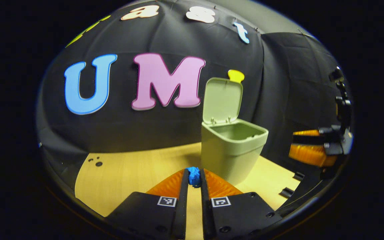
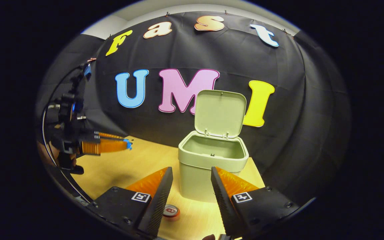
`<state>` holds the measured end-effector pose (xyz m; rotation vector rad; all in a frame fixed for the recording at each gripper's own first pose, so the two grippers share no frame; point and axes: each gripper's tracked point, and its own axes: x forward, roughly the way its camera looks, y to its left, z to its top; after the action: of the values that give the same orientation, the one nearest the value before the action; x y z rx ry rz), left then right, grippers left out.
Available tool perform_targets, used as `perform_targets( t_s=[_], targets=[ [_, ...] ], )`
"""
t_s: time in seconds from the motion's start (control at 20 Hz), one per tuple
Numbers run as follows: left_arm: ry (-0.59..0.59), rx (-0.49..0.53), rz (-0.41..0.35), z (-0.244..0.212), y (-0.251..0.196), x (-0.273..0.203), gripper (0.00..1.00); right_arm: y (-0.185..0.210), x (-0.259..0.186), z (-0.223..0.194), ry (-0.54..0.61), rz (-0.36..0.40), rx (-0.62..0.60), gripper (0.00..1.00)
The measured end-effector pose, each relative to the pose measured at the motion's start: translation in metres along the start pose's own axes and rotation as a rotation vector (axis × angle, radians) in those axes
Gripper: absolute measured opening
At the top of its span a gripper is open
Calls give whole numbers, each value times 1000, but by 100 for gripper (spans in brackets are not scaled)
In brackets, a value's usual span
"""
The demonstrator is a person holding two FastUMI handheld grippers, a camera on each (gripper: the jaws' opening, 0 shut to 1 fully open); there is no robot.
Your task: Press the lid of the desktop garbage bin to open it, pick up the crumpled paper on the desktop and throw it into the bin, then pick up the pop can on the desktop and drop it into the bin, and finally close the garbage bin lid.
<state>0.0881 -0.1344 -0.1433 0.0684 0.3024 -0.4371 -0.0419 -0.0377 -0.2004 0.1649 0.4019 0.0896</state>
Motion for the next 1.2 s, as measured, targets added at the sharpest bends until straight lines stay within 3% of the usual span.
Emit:
perform_targets(
  t_s=[0.3, 0.5, 0.55, 0.75, 0.9, 1.2],
  targets=[
    [-153, -1, -103, 79, -33, 30, 23, -11, -6, -1, -5, -47, -4, 75],
    [-185, 21, -153, 98, -53, 57, 20, -22, -11, -2, -5, -87, 0, 75],
    [-185, 24, -166, 97, -59, 65, 24, -26, -13, -3, -2, -101, 2, 75],
    [-171, 19, -220, 98, -83, 94, 20, -38, -21, -7, 5, -150, -1, 75],
    [-143, 44, -246, 89, -96, 114, 27, -47, -25, -8, 7, -186, -3, 74],
    [-99, 65, -254, 73, -110, 143, 20, -66, -33, -13, 18, -238, 9, 75]
  ],
)
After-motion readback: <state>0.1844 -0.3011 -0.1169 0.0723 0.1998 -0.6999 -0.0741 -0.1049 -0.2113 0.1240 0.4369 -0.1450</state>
